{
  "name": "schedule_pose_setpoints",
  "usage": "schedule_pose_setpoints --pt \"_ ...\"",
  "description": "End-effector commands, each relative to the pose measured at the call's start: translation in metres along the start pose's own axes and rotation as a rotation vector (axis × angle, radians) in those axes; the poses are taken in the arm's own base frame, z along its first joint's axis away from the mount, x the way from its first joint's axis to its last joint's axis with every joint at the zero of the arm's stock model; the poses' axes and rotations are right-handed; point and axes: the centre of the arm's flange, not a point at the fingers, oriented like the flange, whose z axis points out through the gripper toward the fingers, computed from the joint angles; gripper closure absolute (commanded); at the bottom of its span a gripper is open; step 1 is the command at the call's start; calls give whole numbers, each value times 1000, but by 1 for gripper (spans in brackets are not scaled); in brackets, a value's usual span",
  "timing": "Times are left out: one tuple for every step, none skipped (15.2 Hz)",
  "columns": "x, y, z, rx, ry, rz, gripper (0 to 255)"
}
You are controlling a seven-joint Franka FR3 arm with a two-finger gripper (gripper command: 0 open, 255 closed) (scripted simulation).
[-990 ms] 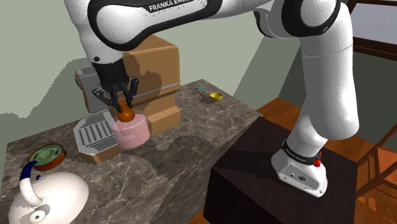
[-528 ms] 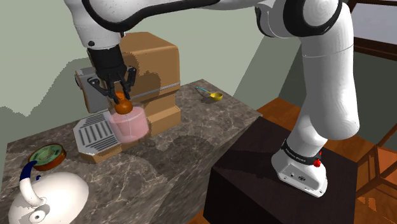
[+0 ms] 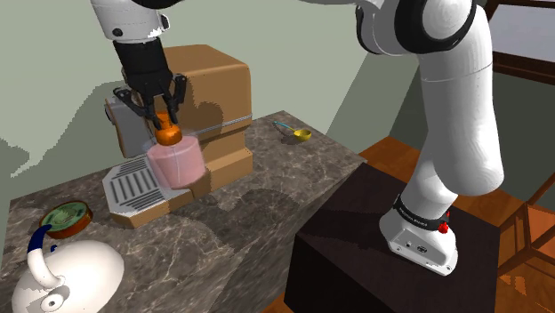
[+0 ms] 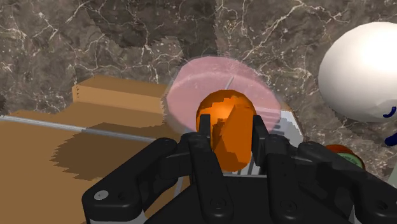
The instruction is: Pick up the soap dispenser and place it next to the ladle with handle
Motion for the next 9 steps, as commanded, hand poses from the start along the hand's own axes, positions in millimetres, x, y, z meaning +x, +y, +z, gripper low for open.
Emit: schedule_pose_setpoints --pt "-1 1 -11 0 0 0 255" --pt "-1 1 -16 0 0 0 255" --pt "-1 1 -22 0 0 0 255" --pt "-1 1 -27 0 0 0 255" --pt "-1 1 -32 0 0 0 255" --pt "-1 1 -37 0 0 0 255" --pt "-1 2 -43 0 0 0 255" --pt "-1 2 -48 0 0 0 255" --pt "-2 2 -53 0 0 0 255"
